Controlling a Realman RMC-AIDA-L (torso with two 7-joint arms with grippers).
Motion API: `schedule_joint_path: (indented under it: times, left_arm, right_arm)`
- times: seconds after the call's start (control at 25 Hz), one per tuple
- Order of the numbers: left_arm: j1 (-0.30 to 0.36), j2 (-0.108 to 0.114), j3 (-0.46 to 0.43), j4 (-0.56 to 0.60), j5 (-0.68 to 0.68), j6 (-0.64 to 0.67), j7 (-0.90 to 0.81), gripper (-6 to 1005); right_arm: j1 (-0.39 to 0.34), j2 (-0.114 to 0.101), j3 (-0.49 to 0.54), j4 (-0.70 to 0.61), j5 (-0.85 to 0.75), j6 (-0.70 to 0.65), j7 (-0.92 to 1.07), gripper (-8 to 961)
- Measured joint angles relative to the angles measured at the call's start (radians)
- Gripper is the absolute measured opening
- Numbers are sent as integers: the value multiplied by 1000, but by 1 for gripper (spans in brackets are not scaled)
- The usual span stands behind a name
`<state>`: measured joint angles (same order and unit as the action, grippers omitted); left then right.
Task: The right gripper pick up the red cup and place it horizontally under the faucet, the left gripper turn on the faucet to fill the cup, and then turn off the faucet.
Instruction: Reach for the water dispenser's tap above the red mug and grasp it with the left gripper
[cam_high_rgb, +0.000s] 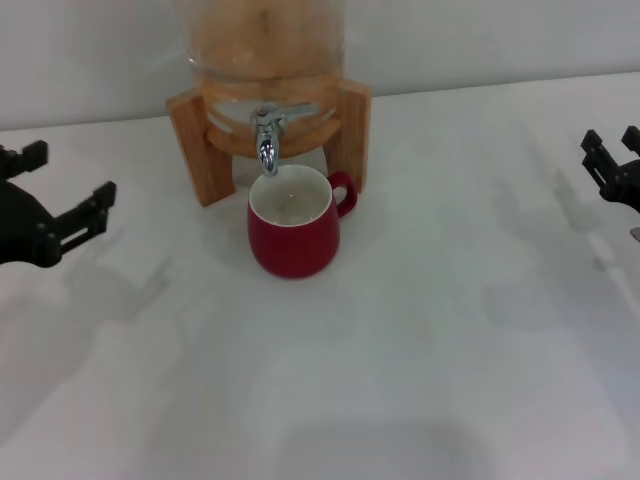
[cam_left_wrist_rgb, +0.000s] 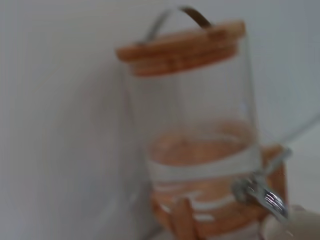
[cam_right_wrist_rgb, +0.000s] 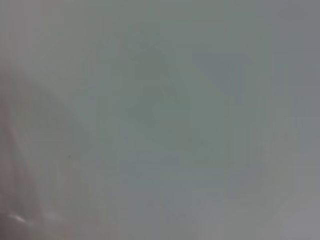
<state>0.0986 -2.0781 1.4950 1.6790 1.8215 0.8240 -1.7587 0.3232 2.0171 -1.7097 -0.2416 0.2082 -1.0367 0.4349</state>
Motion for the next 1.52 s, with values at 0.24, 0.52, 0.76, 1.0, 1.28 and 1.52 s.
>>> schedule_joint_path:
  times: [0.24,0.52,0.76,1.0,1.28,1.52]
  left_arm:
    - [-93,3,-43,126,272,228,-240,771]
    - [-233,5,-189,125,326,457,-253,771]
    - [-310,25,-215,66,295,505,-160,771]
    - [-434,63,-278,-43,239,575,-101,771]
    - [-556,105,-331,-148,239,582,-49,771]
    - [-627,120,-343,-226,234,590,-5,771]
  right_arm:
    - [1,0,-22,-3,0,12,23,548]
    - [2,2,-67,-6,4,15,52,548]
    - [2,4,-112,-5,6,18,72,548]
    - [2,5,-147,-5,6,20,81,549]
    - [-2,5,-167,-5,7,20,95,549]
    - [2,5,-182,-7,7,20,98,549]
